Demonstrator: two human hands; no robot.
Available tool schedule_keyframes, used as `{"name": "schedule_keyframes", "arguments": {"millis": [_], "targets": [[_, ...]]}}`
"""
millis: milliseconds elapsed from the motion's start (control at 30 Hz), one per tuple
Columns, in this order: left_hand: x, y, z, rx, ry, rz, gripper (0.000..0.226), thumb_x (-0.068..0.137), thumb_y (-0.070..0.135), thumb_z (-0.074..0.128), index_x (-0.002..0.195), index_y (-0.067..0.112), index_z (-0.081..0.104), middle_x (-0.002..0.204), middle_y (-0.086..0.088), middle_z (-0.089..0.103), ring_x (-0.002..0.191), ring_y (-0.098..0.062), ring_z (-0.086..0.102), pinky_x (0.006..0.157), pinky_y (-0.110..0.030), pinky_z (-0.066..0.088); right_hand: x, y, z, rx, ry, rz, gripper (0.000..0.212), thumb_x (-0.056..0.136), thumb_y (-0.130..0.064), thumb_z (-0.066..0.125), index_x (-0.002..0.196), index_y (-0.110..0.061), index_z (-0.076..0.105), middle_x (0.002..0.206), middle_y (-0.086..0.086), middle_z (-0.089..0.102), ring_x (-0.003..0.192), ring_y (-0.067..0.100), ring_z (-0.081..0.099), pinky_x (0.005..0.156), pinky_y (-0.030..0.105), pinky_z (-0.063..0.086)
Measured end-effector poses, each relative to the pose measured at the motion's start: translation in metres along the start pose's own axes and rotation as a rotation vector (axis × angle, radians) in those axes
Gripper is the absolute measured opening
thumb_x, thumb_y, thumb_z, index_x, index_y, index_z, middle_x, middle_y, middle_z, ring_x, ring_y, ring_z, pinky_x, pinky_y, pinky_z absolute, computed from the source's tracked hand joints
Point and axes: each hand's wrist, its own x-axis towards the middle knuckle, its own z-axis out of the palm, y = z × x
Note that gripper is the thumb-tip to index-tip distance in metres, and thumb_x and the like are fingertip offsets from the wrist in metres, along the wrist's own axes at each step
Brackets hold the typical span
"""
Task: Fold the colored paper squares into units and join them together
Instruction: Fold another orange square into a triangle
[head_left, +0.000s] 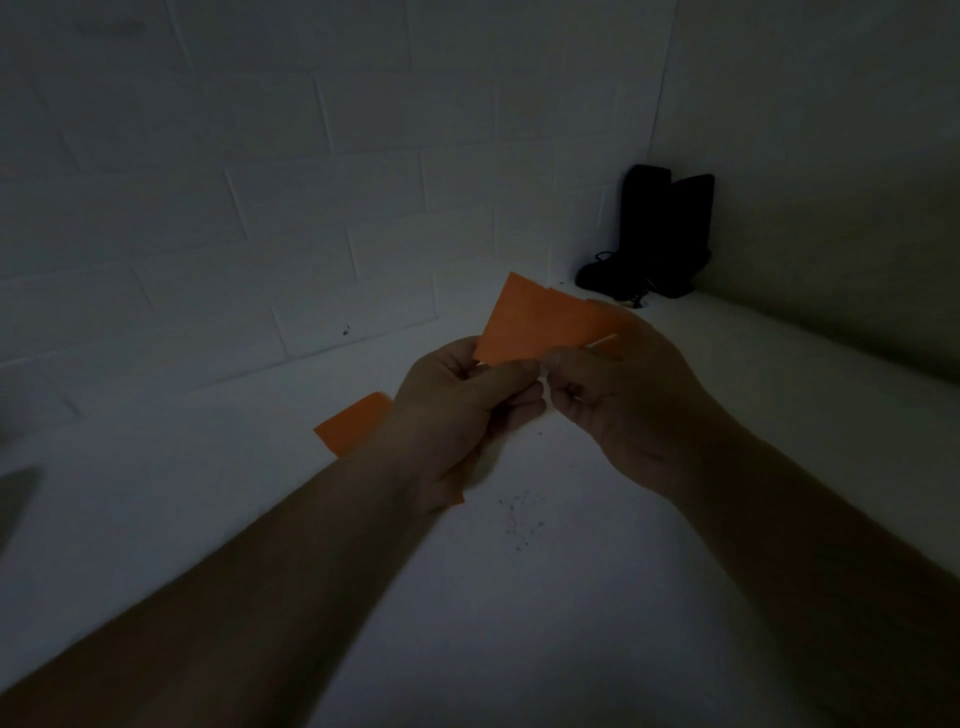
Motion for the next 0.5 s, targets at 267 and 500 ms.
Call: {"name": "schedule_keyframes", "arguments": {"millis": [267,500], "targets": [[0.0018,-0.0015,-0.0030,0.074,0.026,0.031,0.007,0.093,0.001,0.069,0.098,0.001,0.073,0.080,-0.012,0.073,0.074,-0.018,0.070,0.087,-0.038,0.062,-0.0027,-0.0024,0.0028,0.047,0.010,0.008,0.074,0.086,0.005,0.070,0.146,-0.026,0.039,0.107,0.005,0.059,0.105,0.024,0.064,0.080,0.034,0.056],[0.0022,-0.0010,-0.0042,0.094,0.041,0.062,0.005,0.093,-0.001,0.067,0.094,0.000,0.072,0.077,-0.011,0.071,0.072,-0.017,0.070,0.090,-0.040,0.061,-0.0043,-0.0053,0.0031,0.050,0.008,0.010,0.074,0.086,0.004,0.070,0.146,-0.025,0.039,0.114,0.008,0.057,0.102,0.022,0.063,0.080,0.033,0.056]]}}
